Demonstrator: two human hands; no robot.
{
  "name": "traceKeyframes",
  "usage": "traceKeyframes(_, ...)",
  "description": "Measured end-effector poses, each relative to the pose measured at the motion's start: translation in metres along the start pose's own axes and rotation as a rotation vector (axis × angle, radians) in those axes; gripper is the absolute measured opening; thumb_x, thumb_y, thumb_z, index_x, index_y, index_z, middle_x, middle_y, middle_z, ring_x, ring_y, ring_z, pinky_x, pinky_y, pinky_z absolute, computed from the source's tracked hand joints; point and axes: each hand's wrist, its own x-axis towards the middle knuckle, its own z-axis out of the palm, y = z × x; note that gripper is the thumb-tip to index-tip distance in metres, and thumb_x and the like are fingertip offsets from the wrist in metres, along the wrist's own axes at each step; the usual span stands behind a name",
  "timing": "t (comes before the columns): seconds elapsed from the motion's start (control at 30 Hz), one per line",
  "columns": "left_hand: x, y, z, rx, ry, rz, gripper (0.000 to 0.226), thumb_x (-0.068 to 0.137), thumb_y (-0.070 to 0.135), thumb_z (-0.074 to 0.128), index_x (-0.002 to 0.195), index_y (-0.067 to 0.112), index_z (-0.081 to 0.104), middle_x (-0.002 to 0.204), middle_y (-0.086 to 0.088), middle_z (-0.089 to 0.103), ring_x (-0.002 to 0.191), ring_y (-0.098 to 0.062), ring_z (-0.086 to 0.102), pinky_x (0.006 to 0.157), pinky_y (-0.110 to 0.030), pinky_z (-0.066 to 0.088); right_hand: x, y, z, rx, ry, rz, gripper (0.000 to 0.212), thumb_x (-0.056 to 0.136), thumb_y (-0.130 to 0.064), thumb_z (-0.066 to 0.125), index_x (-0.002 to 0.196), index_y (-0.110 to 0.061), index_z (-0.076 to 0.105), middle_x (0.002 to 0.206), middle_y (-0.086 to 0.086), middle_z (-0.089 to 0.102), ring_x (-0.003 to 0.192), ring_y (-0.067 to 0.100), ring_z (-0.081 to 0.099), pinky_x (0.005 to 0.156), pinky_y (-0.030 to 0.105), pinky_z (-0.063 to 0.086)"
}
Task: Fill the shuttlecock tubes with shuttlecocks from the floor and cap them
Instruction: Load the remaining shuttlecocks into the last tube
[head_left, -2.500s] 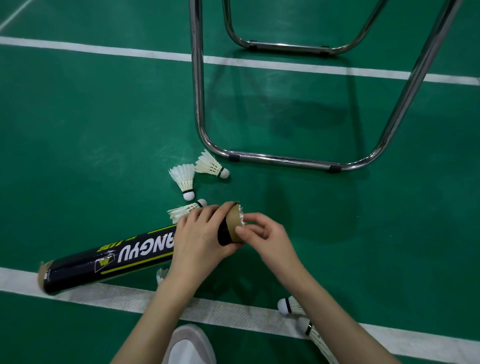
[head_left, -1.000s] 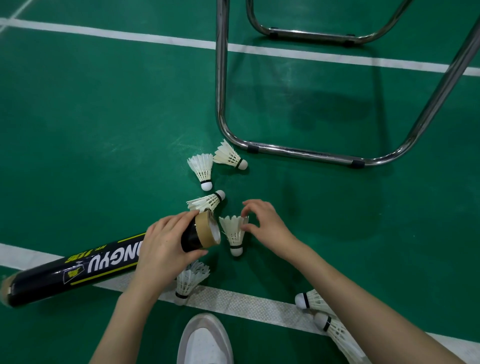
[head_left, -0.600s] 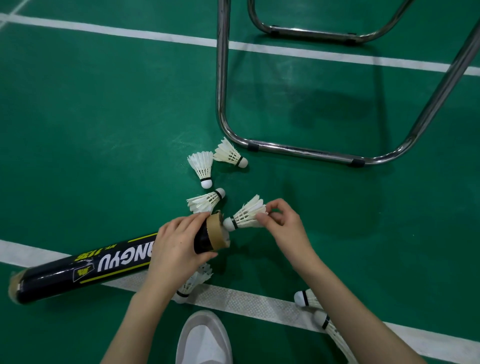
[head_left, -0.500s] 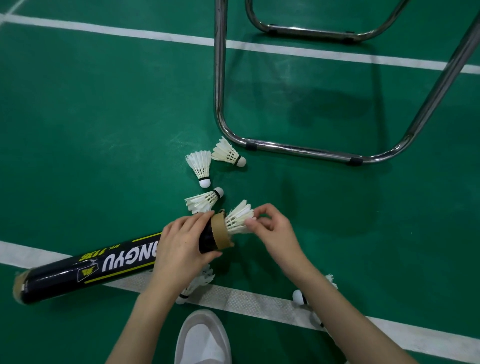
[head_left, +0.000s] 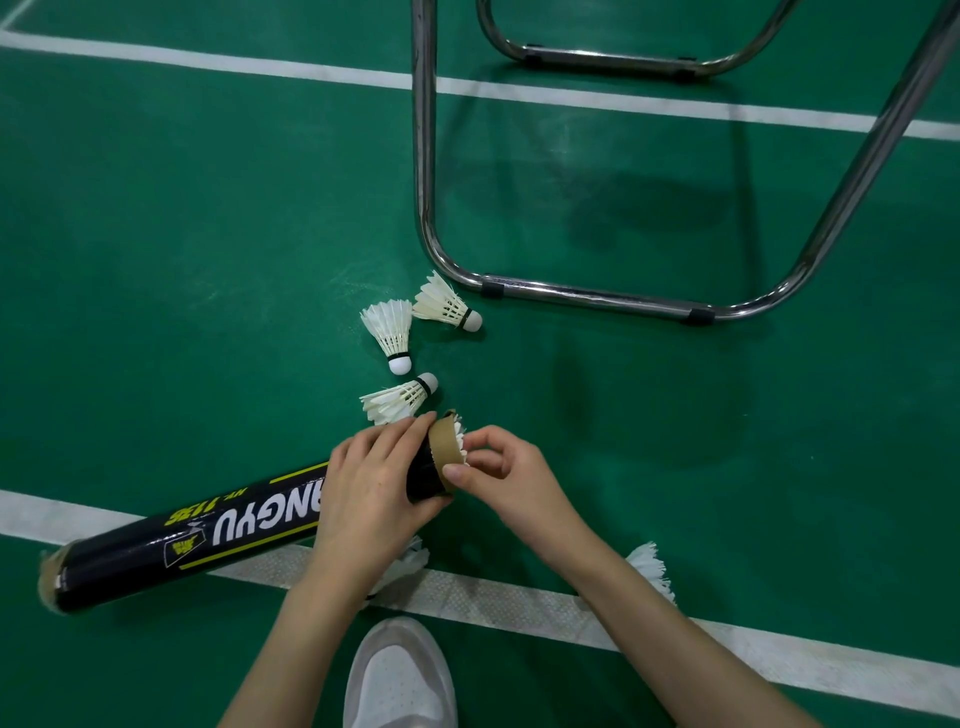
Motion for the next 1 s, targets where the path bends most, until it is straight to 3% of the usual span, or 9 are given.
traceKeyframes(0.13,-0.003,-0.001,-0.001,-0.029,0.01,0.017,0.08,0.057,0.041,0.083,0.127,0.02,0.053,0.118,0.004,0.062,0.103,-0.019,0.051,0.085,-0.036,0.04,0.001,-0.002,0.004,-0.019,-0.067,-0.009,0.011,0.087,-0.007,0.06,0.091,-0.016,0.058,0.082,0.002,0.07,0.074,0.003,0.064,0.071,0.017,0.048)
traceKeyframes(0.2,-0.004,-0.002,-0.001,-0.037,0.022,0.037,0.08,0.056,0.041,0.082,0.128,0.021,0.053,0.118,0.004,0.062,0.104,-0.018,0.05,0.087,-0.032,0.034,0.002,-0.002,0.009,-0.063,-0.128,-0.006,0.013,0.088,-0.009,0.059,0.099,-0.015,0.06,0.089,0.006,0.069,0.084,0.011,0.065,0.079,0.026,0.053)
traceKeyframes(0.3,-0.005,-0.003,-0.002,-0.044,0.048,0.045,0.073,0.059,0.046,0.066,0.127,0.021,0.052,0.116,0.003,0.063,0.103,-0.016,0.047,0.085,-0.028,0.029,0.007,-0.004,0.014,-0.137,-0.166,-0.013,0.018,0.084,-0.014,0.059,0.102,-0.011,0.06,0.098,0.011,0.066,0.091,0.018,0.062,0.087,0.04,0.05)
traceKeyframes(0.43,-0.003,-0.004,-0.004,-0.073,0.02,0.007,0.071,0.064,0.055,0.048,0.129,0.024,0.05,0.118,0.006,0.061,0.105,-0.015,0.048,0.085,-0.03,0.033,0.014,-0.007,0.012,-0.122,-0.205,0.014,0.015,0.087,-0.007,0.059,0.097,-0.018,0.06,0.096,0.008,0.065,0.091,0.016,0.061,0.087,0.036,0.05)
traceKeyframes(0.6,-0.008,-0.014,-0.003,-0.061,-0.024,-0.006,0.077,0.058,0.046,0.081,0.125,0.02,0.053,0.118,0.004,0.062,0.103,-0.02,0.054,0.084,-0.037,0.041,0.016,-0.002,0.011,-0.113,-0.201,0.02,0.016,0.087,-0.005,0.059,0.101,-0.012,0.062,0.096,0.004,0.065,0.093,0.012,0.062,0.088,0.031,0.05)
traceKeyframes(0.77,-0.021,-0.042,-0.012,-0.049,-0.009,-0.088,0.078,0.052,0.038,0.087,0.121,0.021,0.055,0.114,0.002,0.063,0.102,-0.023,0.054,0.084,-0.038,0.038,0.02,0.005,0.016,-0.099,-0.067,0.012,0.008,0.087,-0.011,0.06,0.092,-0.017,0.062,0.097,0.009,0.067,0.095,0.018,0.063,0.087,0.026,0.049)
traceKeyframes(0.87,-0.022,-0.054,-0.017,-0.045,0.026,-0.124,0.079,0.049,0.033,0.089,0.12,0.018,0.056,0.111,0.0,0.064,0.1,-0.027,0.055,0.084,-0.041,0.04,0.023,0.006,0.025,-0.051,-0.071,0.089,0.015,0.093,-0.015,0.051,0.107,-0.017,0.057,0.103,0.003,0.065,0.091,0.007,0.058,0.082,0.022,0.046)
traceKeyframes(1.0,-0.021,-0.061,-0.019,-0.05,0.048,-0.15,0.08,0.048,0.031,0.089,0.12,0.017,0.056,0.111,-0.001,0.064,0.101,-0.029,0.056,0.084,-0.044,0.041,0.033,0.005,0.037,-0.016,-0.093,0.191,0.034,0.093,-0.006,0.043,0.125,-0.018,0.049,0.107,-0.001,0.061,0.097,0.01,0.055,0.085,0.028,0.045)
